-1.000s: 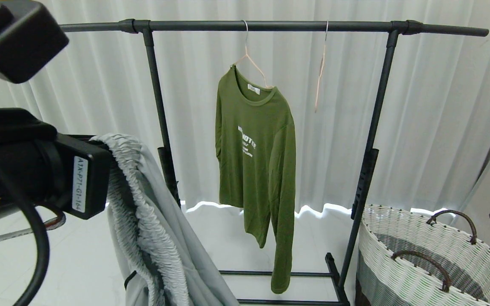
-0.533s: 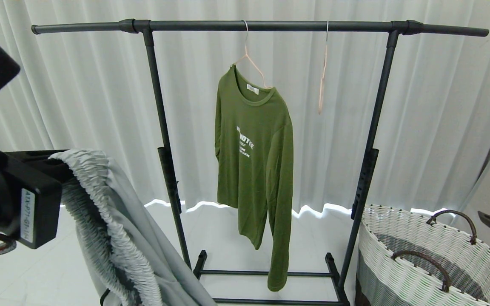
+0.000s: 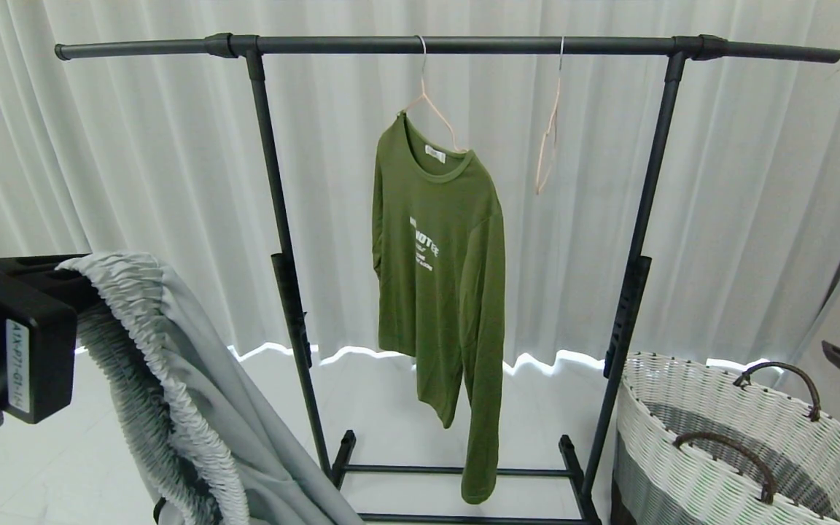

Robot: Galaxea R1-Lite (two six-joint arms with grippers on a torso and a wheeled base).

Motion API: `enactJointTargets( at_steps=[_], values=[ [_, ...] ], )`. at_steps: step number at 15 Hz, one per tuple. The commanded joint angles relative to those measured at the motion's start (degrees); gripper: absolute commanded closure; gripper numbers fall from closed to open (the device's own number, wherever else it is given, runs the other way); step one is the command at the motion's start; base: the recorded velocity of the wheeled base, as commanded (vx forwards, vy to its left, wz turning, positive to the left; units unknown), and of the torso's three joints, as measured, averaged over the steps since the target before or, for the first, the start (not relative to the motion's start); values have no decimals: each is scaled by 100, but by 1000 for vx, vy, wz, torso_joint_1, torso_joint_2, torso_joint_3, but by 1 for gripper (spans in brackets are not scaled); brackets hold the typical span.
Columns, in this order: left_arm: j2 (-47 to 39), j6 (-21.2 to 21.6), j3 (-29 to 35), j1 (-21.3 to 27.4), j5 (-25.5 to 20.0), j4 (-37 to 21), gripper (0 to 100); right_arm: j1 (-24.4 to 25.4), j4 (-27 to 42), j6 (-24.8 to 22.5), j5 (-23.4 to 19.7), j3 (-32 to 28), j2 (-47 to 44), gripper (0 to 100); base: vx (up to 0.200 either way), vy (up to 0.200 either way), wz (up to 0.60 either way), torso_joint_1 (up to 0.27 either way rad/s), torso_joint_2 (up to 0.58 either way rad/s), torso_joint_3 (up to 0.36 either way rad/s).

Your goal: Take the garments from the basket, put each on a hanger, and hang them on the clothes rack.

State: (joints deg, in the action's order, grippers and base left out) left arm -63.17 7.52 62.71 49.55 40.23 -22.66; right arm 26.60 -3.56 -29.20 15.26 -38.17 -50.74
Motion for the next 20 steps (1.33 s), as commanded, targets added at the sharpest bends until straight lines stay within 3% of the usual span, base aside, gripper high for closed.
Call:
enactJointTargets(
  at_steps=[1,7,13,20],
  values=[
    [-20,-5,5,-7,2,-1,100,3,-312,2,12,319,-24,0,0,200,0,-2,-2,7],
    [-20,-14,-31,-7,-15,-1,100,3,-391,-51,-6,354,-59,0,0,200,0,5,2,2],
    [33,4,-268,-7,-24,-1,100,-313,-505,-183,-15,319,11,0,0,0,0,0,0,0],
    [-11,4,-242,-7,-24,16,100,-331,-505,221,-15,187,55,0,0,0,0,21,-74,-77]
  ],
)
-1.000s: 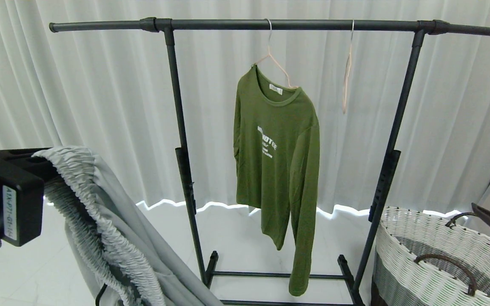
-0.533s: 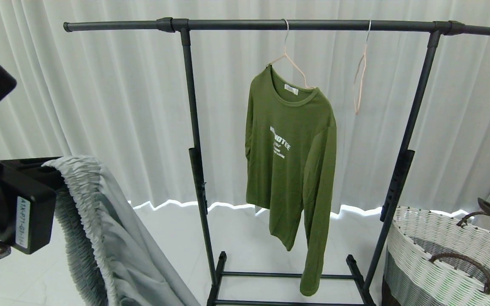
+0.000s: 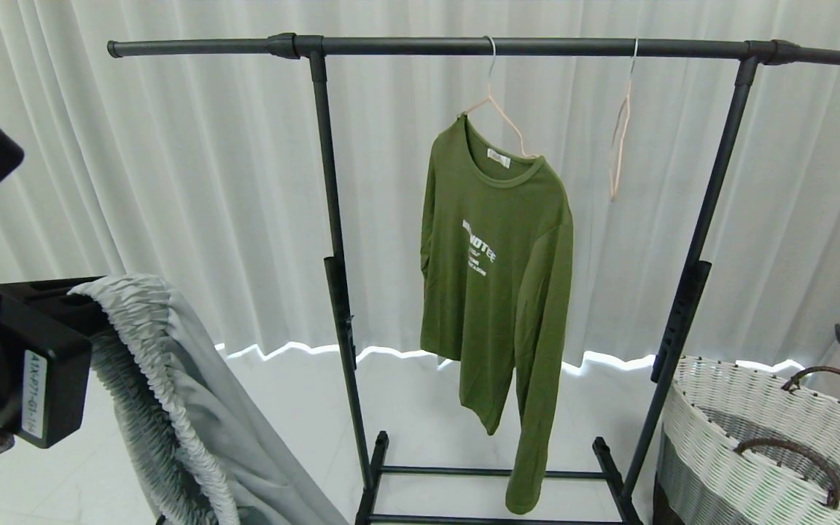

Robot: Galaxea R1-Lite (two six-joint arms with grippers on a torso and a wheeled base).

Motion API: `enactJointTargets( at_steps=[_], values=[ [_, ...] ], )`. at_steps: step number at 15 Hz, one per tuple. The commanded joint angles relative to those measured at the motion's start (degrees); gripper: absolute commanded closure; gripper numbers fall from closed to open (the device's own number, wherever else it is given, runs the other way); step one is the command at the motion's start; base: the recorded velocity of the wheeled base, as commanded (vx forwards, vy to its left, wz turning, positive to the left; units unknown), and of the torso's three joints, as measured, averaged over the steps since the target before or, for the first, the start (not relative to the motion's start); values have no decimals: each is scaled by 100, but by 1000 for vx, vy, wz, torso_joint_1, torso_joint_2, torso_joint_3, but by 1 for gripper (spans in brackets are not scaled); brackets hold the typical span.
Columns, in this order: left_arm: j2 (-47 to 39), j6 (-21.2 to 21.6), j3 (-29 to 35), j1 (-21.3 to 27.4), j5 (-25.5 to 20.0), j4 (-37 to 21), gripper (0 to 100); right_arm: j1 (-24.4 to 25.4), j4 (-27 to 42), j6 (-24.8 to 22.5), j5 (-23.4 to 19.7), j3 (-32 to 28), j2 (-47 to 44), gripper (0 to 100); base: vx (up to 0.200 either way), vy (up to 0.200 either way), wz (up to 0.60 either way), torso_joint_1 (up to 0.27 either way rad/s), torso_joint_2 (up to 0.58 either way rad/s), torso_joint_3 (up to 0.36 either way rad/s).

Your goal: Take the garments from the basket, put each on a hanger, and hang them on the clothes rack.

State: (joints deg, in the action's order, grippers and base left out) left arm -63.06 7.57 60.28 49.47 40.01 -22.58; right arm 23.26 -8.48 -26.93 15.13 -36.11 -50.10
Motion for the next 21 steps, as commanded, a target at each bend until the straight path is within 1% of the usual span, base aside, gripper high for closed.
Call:
enactJointTargets(
  at_steps=[1,10,14,16,17,19,21],
  values=[
    [-22,-1,10,1,-2,8,100,3,-13,-5,-1,-19,-8,0,0,0,0,105,-383,-271],
    [-40,16,-8,1,7,8,100,3,-13,21,-10,7,27,0,0,0,0,180,-481,-285],
    [22,166,-8,1,7,8,100,3,-4,91,8,25,18,0,0,0,0,199,-481,-275],
    [22,350,19,1,16,8,100,3,-4,100,-1,51,1,0,0,0,0,222,-493,-281],
    [22,412,45,1,16,8,100,3,-13,144,-28,69,9,0,0,0,0,227,-500,-286],
    [13,429,54,1,16,96,100,3,-4,487,-71,69,27,0,0,0,0,185,-417,-229],
    [-4,421,45,1,24,201,100,3,14,768,-63,113,97,0,200,0,0,66,-141,-71]
  ],
)
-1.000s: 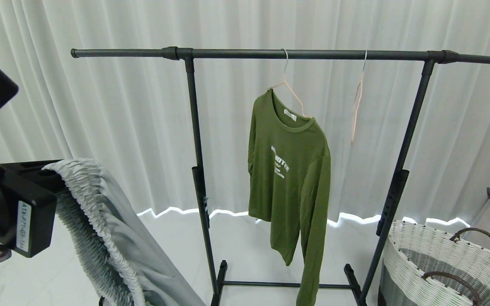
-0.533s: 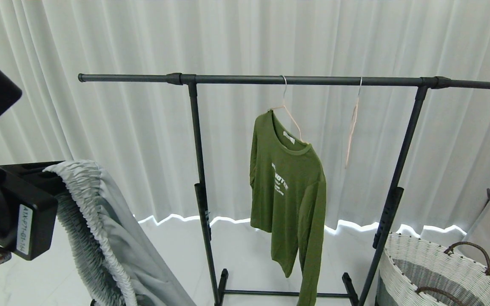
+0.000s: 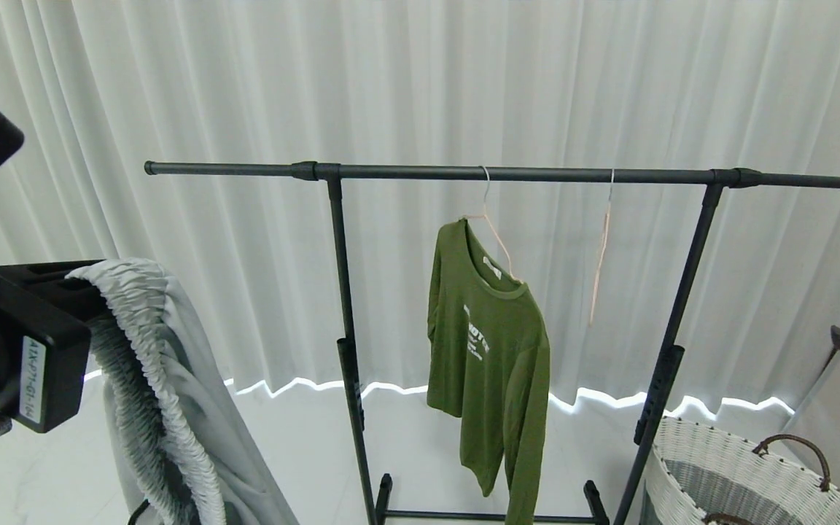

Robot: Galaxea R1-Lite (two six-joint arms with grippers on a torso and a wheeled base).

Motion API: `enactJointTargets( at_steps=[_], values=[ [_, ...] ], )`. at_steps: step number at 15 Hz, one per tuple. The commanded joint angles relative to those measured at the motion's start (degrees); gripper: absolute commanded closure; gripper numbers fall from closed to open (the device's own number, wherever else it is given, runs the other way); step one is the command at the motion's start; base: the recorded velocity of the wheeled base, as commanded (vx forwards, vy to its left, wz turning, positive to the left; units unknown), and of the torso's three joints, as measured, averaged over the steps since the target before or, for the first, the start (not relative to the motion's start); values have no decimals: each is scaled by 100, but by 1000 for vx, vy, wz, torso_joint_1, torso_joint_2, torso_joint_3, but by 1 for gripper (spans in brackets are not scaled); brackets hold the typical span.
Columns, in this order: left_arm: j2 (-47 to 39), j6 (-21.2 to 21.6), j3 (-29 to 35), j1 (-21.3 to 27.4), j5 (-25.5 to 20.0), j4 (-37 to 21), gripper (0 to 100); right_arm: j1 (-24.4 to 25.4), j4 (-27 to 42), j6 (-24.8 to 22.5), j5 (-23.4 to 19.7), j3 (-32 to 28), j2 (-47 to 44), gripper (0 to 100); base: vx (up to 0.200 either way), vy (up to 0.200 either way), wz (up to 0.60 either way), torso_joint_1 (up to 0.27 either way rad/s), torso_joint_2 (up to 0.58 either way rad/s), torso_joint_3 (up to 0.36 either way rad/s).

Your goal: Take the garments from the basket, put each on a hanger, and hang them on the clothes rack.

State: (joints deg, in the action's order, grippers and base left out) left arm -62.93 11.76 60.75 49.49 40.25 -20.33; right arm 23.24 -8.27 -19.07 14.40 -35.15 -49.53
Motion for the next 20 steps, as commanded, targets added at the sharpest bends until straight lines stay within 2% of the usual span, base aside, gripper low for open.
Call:
enactJointTargets(
  at_steps=[1,4,6,9,12,13,16,18,20],
  values=[
    [-18,-16,-28,-1,0,117,100,-3,0,70,-25,43,75,0,200,0,0,22,-56,-22],
    [-44,-43,-63,-10,0,179,100,-3,18,623,-157,43,-57,0,200,0,0,17,-15,-12],
    [-176,-43,-124,-10,-9,355,100,-3,18,1476,-157,-133,-461,0,200,0,0,12,2,-2],
    [-246,-25,-151,-10,-9,487,100,-21,36,2038,-157,-265,-953,0,200,0,0,6,7,1],
    [-246,-25,-212,-10,-18,487,100,-30,220,2302,-157,-300,-1445,0,200,0,0,2,7,-1],
    [-237,-25,-230,-10,-18,487,100,-38,229,2399,-157,-405,-1656,0,200,0,0,2,2,2],
    [-176,1,-379,-10,-35,487,100,-30,273,3111,-165,-1065,-2658,0,133,0,0,2,-2,0],
    [-211,10,-476,-1,-35,487,100,-12,194,3383,-183,-1609,-3361,0,0,0,0,0,0,0],
    [-255,10,-529,43,-35,487,100,-3,211,3401,-174,-1908,-3748,0,0,0,0,0,0,0]
  ],
)
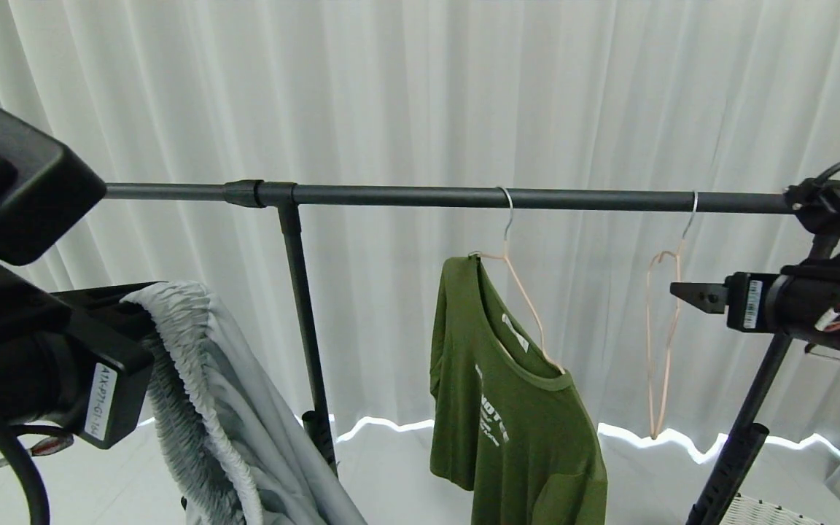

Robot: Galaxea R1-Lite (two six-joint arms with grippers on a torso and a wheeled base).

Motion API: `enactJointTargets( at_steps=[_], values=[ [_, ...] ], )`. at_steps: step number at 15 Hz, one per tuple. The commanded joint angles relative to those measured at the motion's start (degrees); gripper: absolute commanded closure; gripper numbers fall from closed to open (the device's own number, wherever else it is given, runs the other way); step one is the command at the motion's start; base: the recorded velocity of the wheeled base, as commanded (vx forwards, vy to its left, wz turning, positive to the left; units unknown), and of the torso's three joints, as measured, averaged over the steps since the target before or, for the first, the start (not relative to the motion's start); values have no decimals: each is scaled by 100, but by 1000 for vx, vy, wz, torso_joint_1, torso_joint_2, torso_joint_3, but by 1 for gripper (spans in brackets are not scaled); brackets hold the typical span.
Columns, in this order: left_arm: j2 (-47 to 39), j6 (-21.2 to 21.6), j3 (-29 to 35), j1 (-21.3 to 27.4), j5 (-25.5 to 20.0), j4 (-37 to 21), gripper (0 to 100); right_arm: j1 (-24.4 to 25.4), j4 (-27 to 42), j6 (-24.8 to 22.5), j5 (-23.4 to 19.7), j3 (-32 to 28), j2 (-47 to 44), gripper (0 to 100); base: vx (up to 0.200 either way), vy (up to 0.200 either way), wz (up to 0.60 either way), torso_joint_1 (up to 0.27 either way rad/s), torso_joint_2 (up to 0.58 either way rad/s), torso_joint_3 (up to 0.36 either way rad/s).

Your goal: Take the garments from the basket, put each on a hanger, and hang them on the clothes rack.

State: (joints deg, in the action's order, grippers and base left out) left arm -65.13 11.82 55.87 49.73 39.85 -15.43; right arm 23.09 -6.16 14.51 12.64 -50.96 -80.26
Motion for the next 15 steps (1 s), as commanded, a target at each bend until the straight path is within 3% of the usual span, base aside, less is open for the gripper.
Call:
enactJointTargets(
  at_steps=[1,6,8,15],
  values=[
    [-52,4,-76,28,-12,-4,100,11,18,43,10,-371,-789,0,0,0,0,0,0,0],
    [-87,-14,-278,204,-171,5,100,11,106,-194,72,-274,-807,0,0,0,0,0,0,0],
    [-61,-5,-252,178,-531,5,100,11,405,-308,133,-151,-622,0,0,0,0,0,0,0],
    [-96,4,-120,-42,-584,348,100,3,958,-282,327,-107,-315,0,0,0,0,0,0,0]
  ],
)
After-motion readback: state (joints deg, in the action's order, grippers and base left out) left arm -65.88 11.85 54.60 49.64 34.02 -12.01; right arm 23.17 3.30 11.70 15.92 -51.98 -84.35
